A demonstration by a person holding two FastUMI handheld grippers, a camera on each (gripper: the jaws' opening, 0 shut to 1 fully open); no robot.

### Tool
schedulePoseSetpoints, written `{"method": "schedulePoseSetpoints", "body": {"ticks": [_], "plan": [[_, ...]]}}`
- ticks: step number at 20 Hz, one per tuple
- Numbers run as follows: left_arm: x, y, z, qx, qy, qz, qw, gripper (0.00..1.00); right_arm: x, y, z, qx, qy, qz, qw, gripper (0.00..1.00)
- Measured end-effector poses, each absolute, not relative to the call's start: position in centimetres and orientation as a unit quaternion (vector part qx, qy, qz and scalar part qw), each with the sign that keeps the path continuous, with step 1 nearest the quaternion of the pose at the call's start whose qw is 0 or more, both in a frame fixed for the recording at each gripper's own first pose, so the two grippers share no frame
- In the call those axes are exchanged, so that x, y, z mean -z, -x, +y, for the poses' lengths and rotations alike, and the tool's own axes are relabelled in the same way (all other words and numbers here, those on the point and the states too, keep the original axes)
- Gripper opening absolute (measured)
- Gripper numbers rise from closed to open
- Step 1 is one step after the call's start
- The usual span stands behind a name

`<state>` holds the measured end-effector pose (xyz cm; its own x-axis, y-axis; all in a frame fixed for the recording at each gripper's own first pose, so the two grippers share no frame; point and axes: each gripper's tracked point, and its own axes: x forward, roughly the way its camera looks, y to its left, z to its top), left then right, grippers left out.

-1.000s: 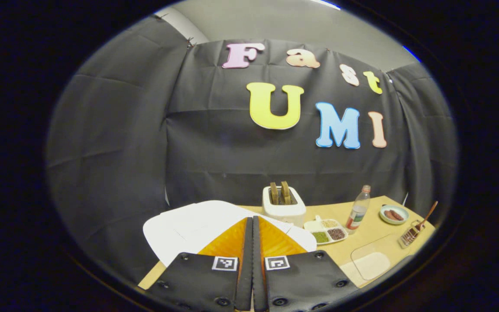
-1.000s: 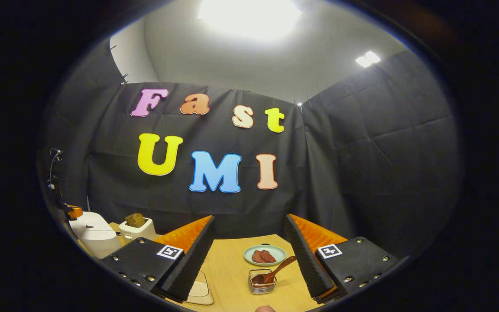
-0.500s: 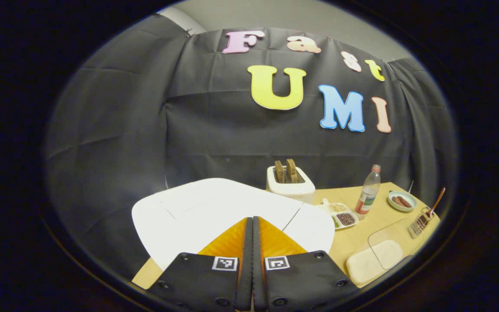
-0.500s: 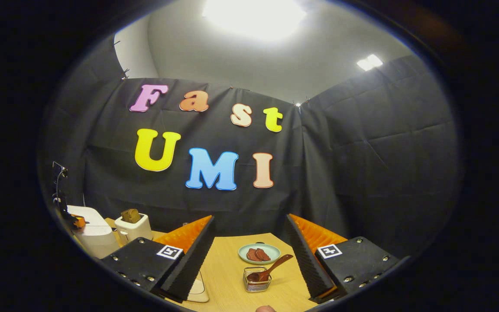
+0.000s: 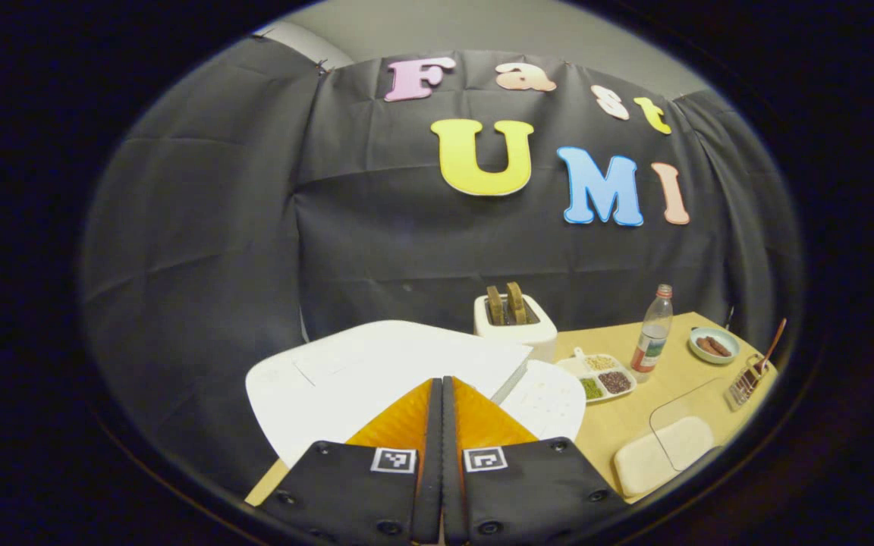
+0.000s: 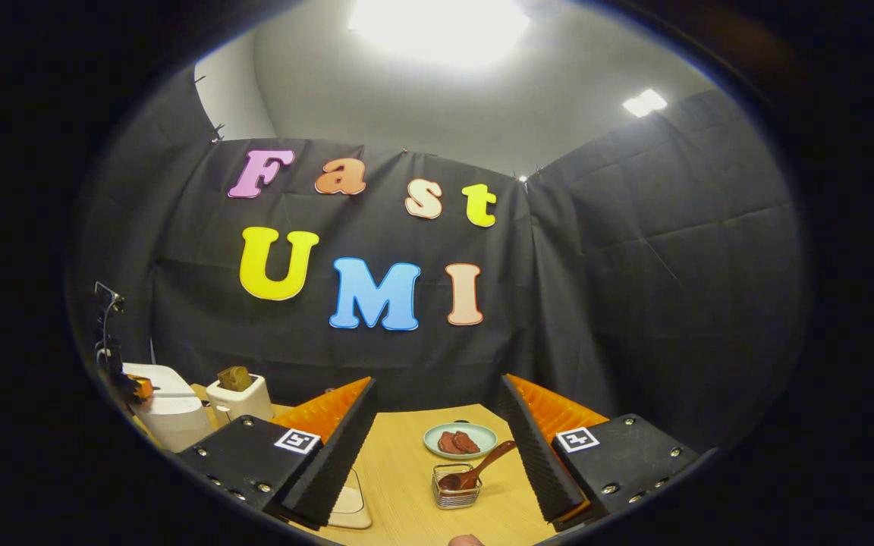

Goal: Close the left gripper, press the button to open the rice cooker; take a wooden spoon from the chopstick holder with the right hand, scoop a spoonful of rice and pour it into the rice cooker, then put the wooden spoon back into the chopstick holder.

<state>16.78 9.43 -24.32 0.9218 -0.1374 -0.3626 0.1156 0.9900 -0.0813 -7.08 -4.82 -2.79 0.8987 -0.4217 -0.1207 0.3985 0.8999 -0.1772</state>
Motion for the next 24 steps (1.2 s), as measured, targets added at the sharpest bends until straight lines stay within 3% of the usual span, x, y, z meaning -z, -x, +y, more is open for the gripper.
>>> {"method": "schedulePoseSetpoints", "body": {"ticks": [7,14,15,16,17,21,22,24], "plan": [[17.7,-16.4,11.5,0.002,0.019,0.133,0.991,0.09,2.1,5.2,-7.1,0.188,0.06,0.066,0.978,0.97],[10.1,-13.2,9.2,-0.003,0.042,0.075,0.996,0.1,3.1,3.7,-11.0,0.183,0.051,0.065,0.98,0.97],[9.1,-12.6,8.5,0.001,0.041,0.07,0.997,0.19,3.3,3.4,-11.6,0.183,0.049,0.066,0.98,0.97],[8.4,-12.2,7.9,0.002,0.04,0.063,0.997,0.36,3.7,3.1,-12.0,0.183,0.046,0.067,0.98,0.97],[7.4,-11.5,7.2,0.005,0.041,0.056,0.998,0.41,4.0,2.8,-12.7,0.185,0.044,0.068,0.979,0.97],[3.4,-8.8,4.5,0.016,0.047,0.016,0.999,0.99,5.9,1.6,-14.7,0.187,0.044,0.081,0.978,0.97],[2.9,-8.1,3.8,0.02,0.05,0.01,0.999,0.94,6.4,1.2,-15.2,0.185,0.044,0.084,0.978,0.97],[2.1,-6.6,3.0,0.029,0.053,0.005,0.998,0.99,7.4,0.4,-16.2,0.185,0.042,0.09,0.978,0.97]]}}
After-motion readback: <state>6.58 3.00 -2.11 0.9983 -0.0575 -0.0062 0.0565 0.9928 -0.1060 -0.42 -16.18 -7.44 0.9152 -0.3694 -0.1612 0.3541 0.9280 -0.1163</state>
